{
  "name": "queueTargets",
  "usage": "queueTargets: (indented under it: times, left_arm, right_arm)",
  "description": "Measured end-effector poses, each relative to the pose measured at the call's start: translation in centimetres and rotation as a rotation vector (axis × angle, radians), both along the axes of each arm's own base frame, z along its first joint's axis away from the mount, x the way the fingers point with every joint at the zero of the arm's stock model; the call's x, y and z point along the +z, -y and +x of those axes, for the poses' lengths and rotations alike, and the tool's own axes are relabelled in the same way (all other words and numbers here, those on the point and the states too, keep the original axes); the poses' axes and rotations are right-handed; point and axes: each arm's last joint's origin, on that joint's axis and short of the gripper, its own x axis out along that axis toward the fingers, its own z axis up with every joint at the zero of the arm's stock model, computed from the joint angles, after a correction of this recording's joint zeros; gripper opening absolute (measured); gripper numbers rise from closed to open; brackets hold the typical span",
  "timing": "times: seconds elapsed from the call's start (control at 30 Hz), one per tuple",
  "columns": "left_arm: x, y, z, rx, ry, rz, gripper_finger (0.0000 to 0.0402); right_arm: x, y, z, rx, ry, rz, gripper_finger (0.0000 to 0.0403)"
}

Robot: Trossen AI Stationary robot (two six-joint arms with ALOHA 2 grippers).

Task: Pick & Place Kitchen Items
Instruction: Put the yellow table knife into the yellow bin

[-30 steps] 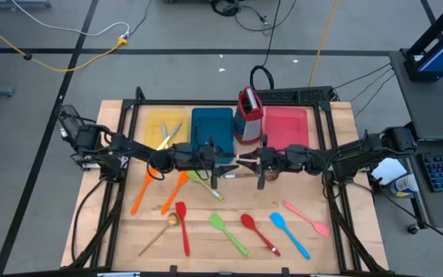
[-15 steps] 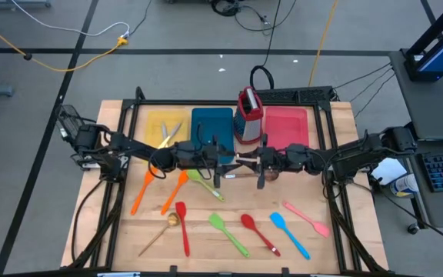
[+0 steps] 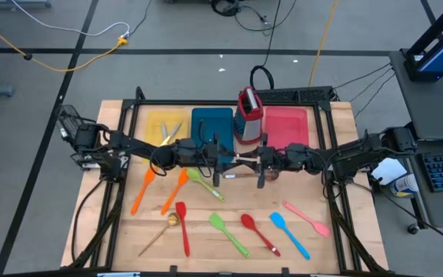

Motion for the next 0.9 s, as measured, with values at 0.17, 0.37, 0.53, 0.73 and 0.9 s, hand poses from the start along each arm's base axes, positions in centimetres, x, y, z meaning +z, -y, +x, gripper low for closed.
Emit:
queueTargets:
  times: [0.17,0.37,0.53,0.73,0.9]
  left_arm:
    - [-0.57,0.02,0.07,-0.001,-0.044,0.003,0.0187]
    - [-0.48,0.06,0.04,-0.004,-0.04,0.002,0.0188]
    - [-0.33,0.0,0.05,0.004,-0.024,0.002,0.0158]
    - [-0.31,-0.02,0.05,0.008,-0.022,0.023,0.0101]
    - [-0.31,-0.18,0.04,0.011,-0.023,0.015,0.0083]
  right_arm:
    - [0.46,0.03,0.01,-0.005,0.038,0.002,0.005]
    - [0.45,0.03,0.02,-0.005,0.038,0.0,0.005]
    - [0.46,0.03,0.02,-0.005,0.039,0.0,0.005]
    - [0.62,0.01,0.01,0.0,0.057,0.001,0.005]
    - [0.61,0.01,0.01,-0.002,0.056,0.001,0.005]
